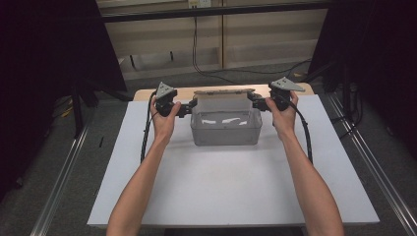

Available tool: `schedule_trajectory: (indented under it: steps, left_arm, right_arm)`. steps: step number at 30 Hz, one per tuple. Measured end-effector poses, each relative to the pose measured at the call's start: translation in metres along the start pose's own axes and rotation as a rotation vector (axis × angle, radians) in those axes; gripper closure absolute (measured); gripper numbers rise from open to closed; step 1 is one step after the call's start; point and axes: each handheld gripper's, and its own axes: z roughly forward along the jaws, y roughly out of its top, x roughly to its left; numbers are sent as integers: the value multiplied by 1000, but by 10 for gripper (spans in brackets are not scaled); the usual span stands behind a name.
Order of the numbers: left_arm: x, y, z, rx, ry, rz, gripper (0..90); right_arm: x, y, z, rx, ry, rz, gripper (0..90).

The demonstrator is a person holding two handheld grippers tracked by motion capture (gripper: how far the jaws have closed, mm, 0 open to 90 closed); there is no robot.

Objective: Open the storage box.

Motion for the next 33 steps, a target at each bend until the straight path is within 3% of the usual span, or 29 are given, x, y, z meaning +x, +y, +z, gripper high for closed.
schedule_trajectory:
  steps: [9,12,16,24,27,33]
  left_arm:
    - [-12,-5,-17,-45,4,-2,37]
    - [-15,-6,-23,-59,-2,-5,43]
    - [-17,-7,-32,-58,11,17,44]
    - [-19,-12,-50,-80,54,20,45]
    - [-21,-15,-57,-82,45,14,45]
    - [-27,-21,-74,-98,28,32,44]
  right_arm:
    - [6,4,-16,-10,-18,-43,29]
    - [6,1,-23,-15,-31,-32,29]
    - [9,-3,-33,-16,-31,-32,29]
    - [17,-7,-54,-27,-29,-51,22]
    - [19,-9,-63,-39,-39,-65,15]
    - [26,-11,-80,-42,-42,-45,16]
